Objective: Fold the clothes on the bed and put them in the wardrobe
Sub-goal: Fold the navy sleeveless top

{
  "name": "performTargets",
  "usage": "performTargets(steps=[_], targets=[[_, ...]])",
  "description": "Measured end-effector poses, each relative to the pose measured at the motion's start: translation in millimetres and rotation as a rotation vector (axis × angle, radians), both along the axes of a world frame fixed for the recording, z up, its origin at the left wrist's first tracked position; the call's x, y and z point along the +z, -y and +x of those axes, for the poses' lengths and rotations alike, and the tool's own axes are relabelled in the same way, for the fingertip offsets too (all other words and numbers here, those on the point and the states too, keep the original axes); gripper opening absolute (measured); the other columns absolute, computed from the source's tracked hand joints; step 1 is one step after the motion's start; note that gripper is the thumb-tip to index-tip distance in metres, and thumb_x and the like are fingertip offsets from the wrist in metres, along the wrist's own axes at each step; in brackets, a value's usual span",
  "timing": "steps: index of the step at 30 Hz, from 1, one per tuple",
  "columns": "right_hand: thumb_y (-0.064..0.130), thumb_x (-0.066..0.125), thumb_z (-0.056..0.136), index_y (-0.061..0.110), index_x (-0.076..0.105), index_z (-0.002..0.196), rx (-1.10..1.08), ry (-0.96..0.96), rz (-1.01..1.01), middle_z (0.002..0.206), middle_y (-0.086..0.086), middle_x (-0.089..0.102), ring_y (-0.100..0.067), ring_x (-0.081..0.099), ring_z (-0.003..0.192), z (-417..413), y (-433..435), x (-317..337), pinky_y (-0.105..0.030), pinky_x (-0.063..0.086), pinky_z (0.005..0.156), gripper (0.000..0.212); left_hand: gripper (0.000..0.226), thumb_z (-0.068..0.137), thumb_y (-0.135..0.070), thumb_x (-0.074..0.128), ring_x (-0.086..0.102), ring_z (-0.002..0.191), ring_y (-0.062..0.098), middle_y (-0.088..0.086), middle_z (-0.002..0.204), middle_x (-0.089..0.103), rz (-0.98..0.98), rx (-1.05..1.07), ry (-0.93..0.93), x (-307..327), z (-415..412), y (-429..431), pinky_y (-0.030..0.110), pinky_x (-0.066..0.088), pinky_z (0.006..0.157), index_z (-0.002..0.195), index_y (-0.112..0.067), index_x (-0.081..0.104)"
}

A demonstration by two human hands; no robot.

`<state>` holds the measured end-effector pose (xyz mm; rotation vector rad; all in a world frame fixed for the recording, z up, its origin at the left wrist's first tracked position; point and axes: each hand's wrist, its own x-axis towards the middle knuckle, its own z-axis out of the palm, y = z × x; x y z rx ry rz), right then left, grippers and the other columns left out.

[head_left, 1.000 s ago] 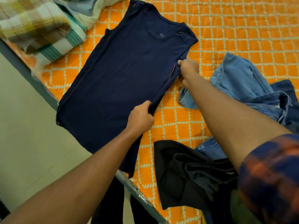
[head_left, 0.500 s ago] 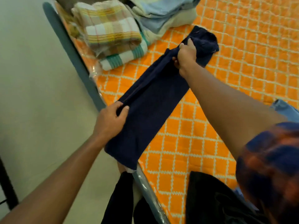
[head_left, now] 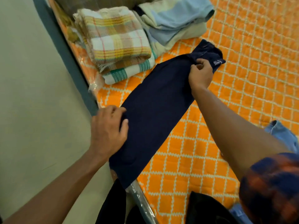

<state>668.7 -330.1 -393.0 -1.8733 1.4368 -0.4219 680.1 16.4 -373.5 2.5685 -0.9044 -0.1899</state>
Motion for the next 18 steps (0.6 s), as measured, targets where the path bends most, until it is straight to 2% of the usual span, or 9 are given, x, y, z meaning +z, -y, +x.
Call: performTargets(steps=[2,4,5,8,11,14,16,18], targets=[[0.025,0.058,0.097,0.019,0.063,0.132,0.112,-0.097,-0.12,0.127,0.001,0.064,-0.017,0.059,0.118,-7,5,-9,-0.03,0.046,0.103,0.036,0.037,0.09,-0.033,0.058,0.051,0.122,0.029,0.006,0.128,0.057,-0.04,-0.173,-0.019,-3,-6,40,0.047,0.043,0.09,0.124,-0.018,0.062],[0.025,0.056,0.098,0.016,0.054,0.145,0.261,-0.193,-0.221,0.153,-0.006,0.048,-0.023,0.038,0.145,-8,9,-23,-0.032,0.027,0.119,0.048,0.045,0.092,-0.036,0.059,0.042,0.139,0.029,0.007,0.144,0.052,-0.022,-0.361,-0.023,-14,-9,85,0.05,0.039,0.104,0.134,-0.021,0.059],[0.023,0.054,0.099,0.016,0.049,0.149,0.295,-0.206,-0.238,0.16,-0.007,0.039,-0.025,0.026,0.152,-6,11,-26,-0.034,0.019,0.122,0.051,0.048,0.092,-0.039,0.059,0.036,0.144,0.029,0.008,0.15,0.048,0.001,-0.419,-0.02,-21,-8,106,0.052,0.035,0.11,0.138,-0.023,0.056],[0.009,0.047,0.099,0.017,0.043,0.153,0.334,-0.198,-0.286,0.167,-0.008,0.024,-0.028,0.01,0.157,7,34,-31,-0.039,0.015,0.126,0.055,0.059,0.093,-0.05,0.054,0.023,0.151,0.03,0.009,0.16,0.034,0.077,-0.452,-0.032,-39,9,163,0.059,0.022,0.118,0.147,-0.027,0.047],[-0.006,0.039,0.089,0.019,0.036,0.157,0.476,-0.244,-0.299,0.169,-0.009,0.017,-0.032,0.004,0.157,18,67,-27,-0.045,0.018,0.126,0.073,0.073,0.092,-0.064,0.044,0.014,0.154,0.03,0.009,0.166,0.019,0.151,-0.451,0.021,-53,20,185,0.063,0.011,0.12,0.155,-0.03,0.034],[-0.007,0.038,0.079,0.018,0.045,0.151,0.582,-0.257,-0.342,0.166,-0.011,0.026,-0.036,0.016,0.155,36,99,-22,-0.041,0.02,0.125,0.076,0.081,0.092,-0.072,0.033,0.004,0.155,0.032,0.01,0.169,0.006,0.189,-0.467,0.104,-60,16,185,0.068,0.004,0.118,0.16,-0.03,0.021],[0.0,0.043,0.08,0.018,0.058,0.136,0.484,-0.194,-0.376,0.153,-0.01,0.046,-0.033,0.038,0.143,47,109,-23,-0.04,0.032,0.119,0.061,0.083,0.091,-0.074,0.031,0.0,0.155,0.035,0.01,0.169,0.001,0.196,-0.452,0.117,-62,15,186,0.071,0.002,0.116,0.161,-0.032,0.016],[0.013,0.053,0.087,0.02,0.062,0.128,0.316,-0.191,-0.431,0.139,-0.004,0.056,-0.026,0.049,0.128,49,112,-21,-0.027,0.039,0.106,0.042,0.084,0.09,-0.075,0.031,-0.002,0.155,0.037,0.011,0.169,0.0,0.207,-0.444,0.12,-61,16,188,0.072,0.002,0.115,0.161,-0.033,0.014]])
